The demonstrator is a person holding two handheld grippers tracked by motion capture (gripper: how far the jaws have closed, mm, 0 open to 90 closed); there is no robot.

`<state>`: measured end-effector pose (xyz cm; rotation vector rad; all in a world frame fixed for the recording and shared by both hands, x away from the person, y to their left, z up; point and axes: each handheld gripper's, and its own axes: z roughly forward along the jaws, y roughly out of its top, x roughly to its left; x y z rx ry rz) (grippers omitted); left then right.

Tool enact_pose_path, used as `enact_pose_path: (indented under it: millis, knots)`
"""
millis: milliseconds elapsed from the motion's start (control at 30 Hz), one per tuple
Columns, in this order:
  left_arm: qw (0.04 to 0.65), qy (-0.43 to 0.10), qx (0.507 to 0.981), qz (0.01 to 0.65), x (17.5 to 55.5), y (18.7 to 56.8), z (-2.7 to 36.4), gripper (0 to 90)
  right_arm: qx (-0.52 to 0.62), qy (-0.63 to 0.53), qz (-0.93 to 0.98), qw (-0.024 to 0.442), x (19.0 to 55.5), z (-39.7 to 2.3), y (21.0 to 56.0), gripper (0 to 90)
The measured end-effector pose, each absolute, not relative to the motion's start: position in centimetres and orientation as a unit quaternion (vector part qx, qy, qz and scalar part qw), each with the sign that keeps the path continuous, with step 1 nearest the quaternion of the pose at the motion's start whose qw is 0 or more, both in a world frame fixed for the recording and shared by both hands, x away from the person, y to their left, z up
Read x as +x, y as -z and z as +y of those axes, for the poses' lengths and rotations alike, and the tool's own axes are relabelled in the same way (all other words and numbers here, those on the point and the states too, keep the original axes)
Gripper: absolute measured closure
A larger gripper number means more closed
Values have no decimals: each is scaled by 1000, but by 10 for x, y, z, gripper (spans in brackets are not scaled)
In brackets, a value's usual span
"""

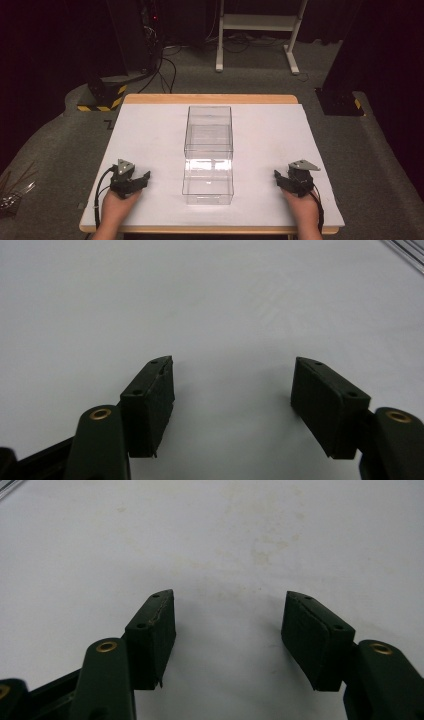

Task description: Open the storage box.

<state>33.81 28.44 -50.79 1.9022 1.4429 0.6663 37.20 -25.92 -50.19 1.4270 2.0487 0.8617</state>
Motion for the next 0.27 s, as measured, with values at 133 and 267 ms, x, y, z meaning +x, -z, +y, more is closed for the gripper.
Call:
enact_pose_path:
  millis: [133,267]
  knots:
    - [326,-253,726,551,338,508,285,337,527,-317,750,244,372,-259,502,382]
    - [326,-252,726,551,338,508,284,337,528,-319,749,243,372,-260,502,358]
